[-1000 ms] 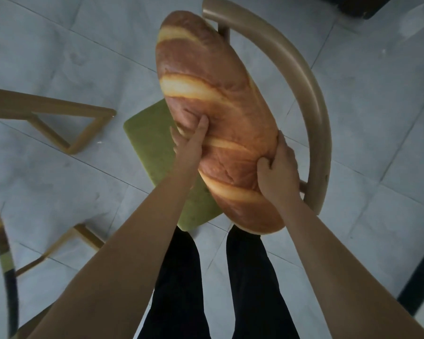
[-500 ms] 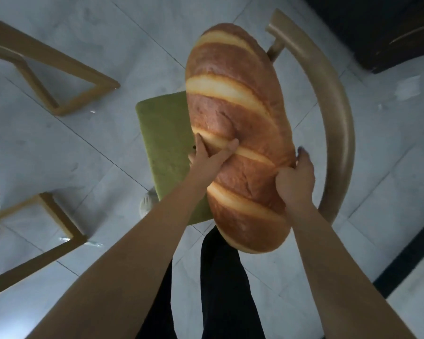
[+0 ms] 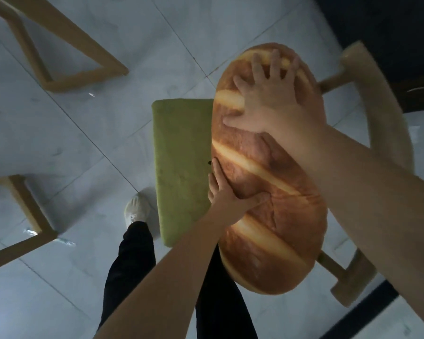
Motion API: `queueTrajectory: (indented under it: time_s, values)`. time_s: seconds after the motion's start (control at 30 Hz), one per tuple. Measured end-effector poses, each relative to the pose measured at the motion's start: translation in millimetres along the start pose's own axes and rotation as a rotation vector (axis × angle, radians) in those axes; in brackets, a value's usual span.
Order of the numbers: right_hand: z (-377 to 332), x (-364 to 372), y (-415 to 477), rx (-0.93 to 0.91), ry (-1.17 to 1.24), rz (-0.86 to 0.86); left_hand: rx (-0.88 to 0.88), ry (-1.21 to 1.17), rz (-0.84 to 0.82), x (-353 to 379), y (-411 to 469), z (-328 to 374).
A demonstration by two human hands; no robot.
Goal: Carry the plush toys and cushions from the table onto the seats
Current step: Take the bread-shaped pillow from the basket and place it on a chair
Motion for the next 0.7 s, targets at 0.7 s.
queueTrajectory:
  time_s: [0.7]
  values:
    - [10, 26, -55, -0.135, -0.001, 0.302, 0.211, 0.192, 0.199, 22, -29, 4]
Point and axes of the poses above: each hand's wrist, its own y-axis towards the middle knuckle, its own x-axis out of the palm, z = x × y, the point moved 7 cm from there along y, towards the middle knuckle, and after that the axes turned 15 degrees about x, right-handed, at the moved point
